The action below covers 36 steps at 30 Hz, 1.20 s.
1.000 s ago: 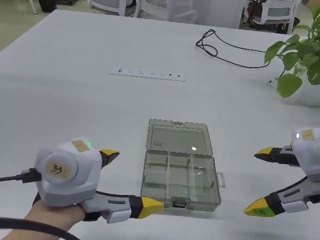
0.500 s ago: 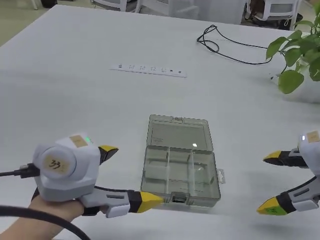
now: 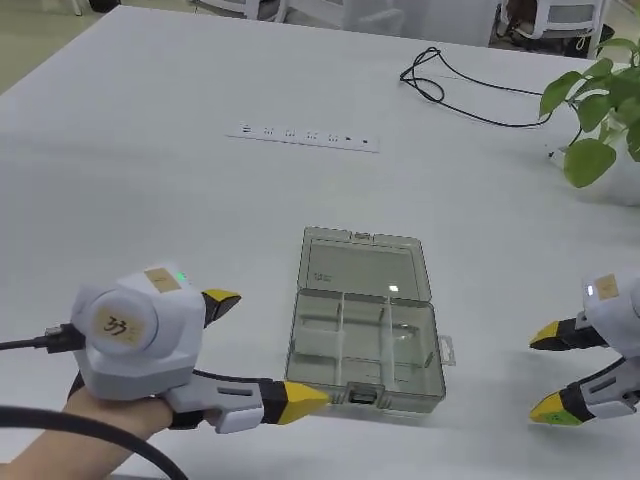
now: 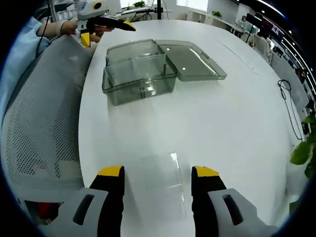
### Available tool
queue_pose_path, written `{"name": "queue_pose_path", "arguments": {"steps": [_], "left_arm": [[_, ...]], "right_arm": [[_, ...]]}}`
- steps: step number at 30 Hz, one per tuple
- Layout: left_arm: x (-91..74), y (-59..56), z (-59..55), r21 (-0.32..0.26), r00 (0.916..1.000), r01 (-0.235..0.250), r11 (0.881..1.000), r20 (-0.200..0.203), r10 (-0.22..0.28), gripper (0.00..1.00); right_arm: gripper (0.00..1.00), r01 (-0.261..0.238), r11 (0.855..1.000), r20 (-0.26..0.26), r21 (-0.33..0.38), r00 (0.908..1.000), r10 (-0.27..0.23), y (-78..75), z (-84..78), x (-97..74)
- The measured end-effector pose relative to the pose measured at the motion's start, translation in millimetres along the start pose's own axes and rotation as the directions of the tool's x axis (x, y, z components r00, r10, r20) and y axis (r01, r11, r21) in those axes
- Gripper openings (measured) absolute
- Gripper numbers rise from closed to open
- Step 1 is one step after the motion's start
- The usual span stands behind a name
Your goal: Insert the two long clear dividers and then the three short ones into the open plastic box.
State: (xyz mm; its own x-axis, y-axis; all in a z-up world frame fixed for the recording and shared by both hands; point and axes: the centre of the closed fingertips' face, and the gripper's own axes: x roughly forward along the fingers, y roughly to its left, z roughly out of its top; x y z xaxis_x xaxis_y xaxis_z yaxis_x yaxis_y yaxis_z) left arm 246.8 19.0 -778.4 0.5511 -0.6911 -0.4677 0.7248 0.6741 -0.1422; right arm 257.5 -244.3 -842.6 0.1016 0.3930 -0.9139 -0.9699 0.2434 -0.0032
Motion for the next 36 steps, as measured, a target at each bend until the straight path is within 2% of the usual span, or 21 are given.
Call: {"name": "queue_pose_path", "arguments": {"steps": [1, 3, 7, 8, 10, 16, 18, 22, 29, 36], "left_arm": [[-0.2, 0.0, 0.0, 0.0, 1.0, 0.0, 1.0, 0.0, 0.0, 0.95], [-0.3, -0.1, -0.1, -0.001, 1.0, 0.0, 1.0, 0.001, 0.0, 0.95], [-0.7, -0.4, -0.5, -0.002, 1.0, 0.0, 1.0, 0.0, 0.0, 0.94], [-0.7, -0.5, -0.8, -0.002, 1.0, 0.0, 1.0, -0.001, 0.0, 0.94], [-0.7, -0.7, -1.0, -0.002, 1.0, 0.001, 1.0, -0.002, -0.001, 0.94], [-0.6, -1.8, -1.8, -0.001, 1.0, 0.005, 1.0, -0.005, -0.005, 0.94], [-0.7, -2.3, -2.1, 0.0, 1.0, 0.007, 1.0, -0.006, -0.007, 0.94], [-0.9, -2.3, -1.0, 0.0, 1.0, 0.007, 1.0, -0.002, -0.007, 0.94], [-1.1, -2.9, 0.0, -0.001, 0.9999, 0.01, 1.0, 0.006, -0.01, 0.93], [-0.5, -2.5, 0.5, -0.006, 0.9999, 0.012, 1.0, 0.009, -0.012, 0.93]], "right_arm": [[0.51, -0.009, 1.0, -0.028, -0.025, 0.9996, 0.008, 0.5, -4.0, 0.4], [0.49, -0.012, 0.999, -0.042, -0.039, 0.9991, 0.01, -4.0, -9.1, 5.3], [0.43, -0.03, 0.998, -0.068, -0.057, 0.9973, 0.026, -0.1, -9.2, 7.9], [0.43, -0.026, 0.996, -0.074, -0.08, 0.997, 0.02, -2.1, -9.3, 7.2], [0.41, -0.029, 0.997, -0.079, -0.076, 0.9966, 0.023, -3.7, -11.2, 7.0], [0.38, -0.048, 0.99, -0.12, -0.131, 0.9922, 0.032, -4.3, -11.6, 7.8], [0.35, -0.054, 0.987, -0.128, -0.148, 0.9912, 0.035, -5.6, -12.3, 8.0], [0.33, -0.063, 0.985, -0.147, -0.162, 0.9883, 0.039, -6.7, -12.6, 8.6], [0.32, -0.052, 0.988, -0.168, -0.142, 0.9854, 0.028, -6.8, -12.6, 9.2], [0.32, -0.047, 0.991, -0.149, -0.127, 0.9885, 0.028, -0.6, -8.3, 9.8]]}}
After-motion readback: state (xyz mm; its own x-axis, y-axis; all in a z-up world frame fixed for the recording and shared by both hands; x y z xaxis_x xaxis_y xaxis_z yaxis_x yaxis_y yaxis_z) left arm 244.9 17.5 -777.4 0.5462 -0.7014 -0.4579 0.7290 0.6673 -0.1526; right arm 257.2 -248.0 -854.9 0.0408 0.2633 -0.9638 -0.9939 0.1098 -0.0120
